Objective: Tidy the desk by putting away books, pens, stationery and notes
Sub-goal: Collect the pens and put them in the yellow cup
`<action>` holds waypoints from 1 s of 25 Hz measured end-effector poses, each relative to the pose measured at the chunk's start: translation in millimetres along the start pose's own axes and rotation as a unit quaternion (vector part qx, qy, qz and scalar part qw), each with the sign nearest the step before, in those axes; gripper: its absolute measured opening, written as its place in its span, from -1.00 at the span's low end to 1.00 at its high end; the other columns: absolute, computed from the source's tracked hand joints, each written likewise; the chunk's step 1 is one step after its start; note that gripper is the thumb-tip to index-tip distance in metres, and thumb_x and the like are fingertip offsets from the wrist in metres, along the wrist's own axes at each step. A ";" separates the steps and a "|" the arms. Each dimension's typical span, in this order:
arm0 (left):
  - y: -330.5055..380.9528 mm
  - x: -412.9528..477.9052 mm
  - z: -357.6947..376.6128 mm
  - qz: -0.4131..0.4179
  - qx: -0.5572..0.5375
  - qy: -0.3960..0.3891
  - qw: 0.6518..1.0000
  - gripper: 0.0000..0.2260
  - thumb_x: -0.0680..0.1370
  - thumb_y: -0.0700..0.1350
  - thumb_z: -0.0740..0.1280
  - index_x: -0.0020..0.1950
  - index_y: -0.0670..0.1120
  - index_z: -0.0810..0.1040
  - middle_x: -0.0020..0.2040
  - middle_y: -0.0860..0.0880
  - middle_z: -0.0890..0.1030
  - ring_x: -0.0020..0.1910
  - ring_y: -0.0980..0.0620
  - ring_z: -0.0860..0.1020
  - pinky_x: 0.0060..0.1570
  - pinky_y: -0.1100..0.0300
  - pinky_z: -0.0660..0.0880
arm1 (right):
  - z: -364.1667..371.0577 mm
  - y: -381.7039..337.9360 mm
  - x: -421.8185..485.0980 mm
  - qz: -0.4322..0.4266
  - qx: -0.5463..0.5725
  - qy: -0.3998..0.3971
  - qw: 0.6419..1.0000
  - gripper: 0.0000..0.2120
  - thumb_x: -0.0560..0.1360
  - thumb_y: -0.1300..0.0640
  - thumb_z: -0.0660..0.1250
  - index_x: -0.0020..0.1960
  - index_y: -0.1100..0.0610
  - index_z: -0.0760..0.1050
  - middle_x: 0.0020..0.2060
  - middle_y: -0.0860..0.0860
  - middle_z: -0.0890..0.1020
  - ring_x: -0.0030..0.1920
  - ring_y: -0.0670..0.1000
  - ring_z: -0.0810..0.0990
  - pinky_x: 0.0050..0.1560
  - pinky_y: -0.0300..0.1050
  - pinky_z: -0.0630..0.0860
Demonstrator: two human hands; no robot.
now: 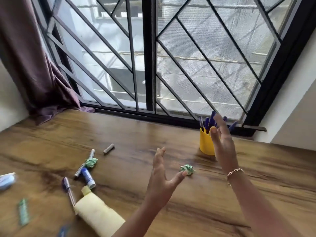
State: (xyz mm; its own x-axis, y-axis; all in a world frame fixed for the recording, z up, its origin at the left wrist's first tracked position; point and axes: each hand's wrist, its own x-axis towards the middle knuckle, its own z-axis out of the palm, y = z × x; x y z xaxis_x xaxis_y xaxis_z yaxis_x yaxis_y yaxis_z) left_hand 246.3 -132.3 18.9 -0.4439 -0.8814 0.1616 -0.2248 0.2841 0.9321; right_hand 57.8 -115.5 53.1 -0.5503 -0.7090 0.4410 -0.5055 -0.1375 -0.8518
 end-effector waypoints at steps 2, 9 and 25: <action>-1.4 -11.1 -13.4 -0.009 0.004 0.019 1.000 -0.26 0.43 -0.04 0.43 0.49 -0.04 0.09 0.50 0.05 0.14 0.47 0.20 0.10 0.29 0.49 0.02 | 18.3 -7.1 -16.6 -0.021 -0.037 -0.047 0.998 -0.01 0.22 -0.60 -0.05 0.45 0.00 0.18 0.35 -0.17 0.25 0.40 -0.13 0.23 0.41 -0.16 0.14; -16.3 -42.1 -85.4 -0.083 -0.103 0.085 0.988 -0.35 0.40 0.13 0.42 0.41 0.11 0.21 0.30 0.22 0.25 0.31 0.31 0.20 0.24 0.36 0.18 | 91.0 -48.8 -68.5 -0.036 -0.046 -0.153 0.986 -0.12 0.28 -0.52 0.06 0.40 0.04 0.28 0.32 -0.08 0.39 0.36 -0.02 0.36 0.37 0.00 0.31; -101.6 -62.7 -304.9 -0.214 -0.265 0.253 0.906 -0.95 0.57 -0.07 0.25 -0.05 0.00 0.48 -0.03 0.05 0.56 0.02 0.19 0.49 0.17 0.17 0.35 | 307.7 -123.3 -154.0 -0.048 -0.320 -0.369 0.871 -0.83 0.48 0.16 0.26 0.04 0.14 0.53 0.06 0.07 0.59 0.08 0.12 0.54 -0.03 -0.12 0.37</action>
State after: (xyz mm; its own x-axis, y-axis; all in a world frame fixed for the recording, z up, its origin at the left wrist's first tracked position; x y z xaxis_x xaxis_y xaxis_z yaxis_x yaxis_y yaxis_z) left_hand 561.4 -221.0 12.9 0.0703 -0.9662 -0.2481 0.2243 -0.2270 0.9477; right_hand 409.4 -202.2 3.2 -0.0269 -0.9996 -0.0022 -0.9231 0.0257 -0.3837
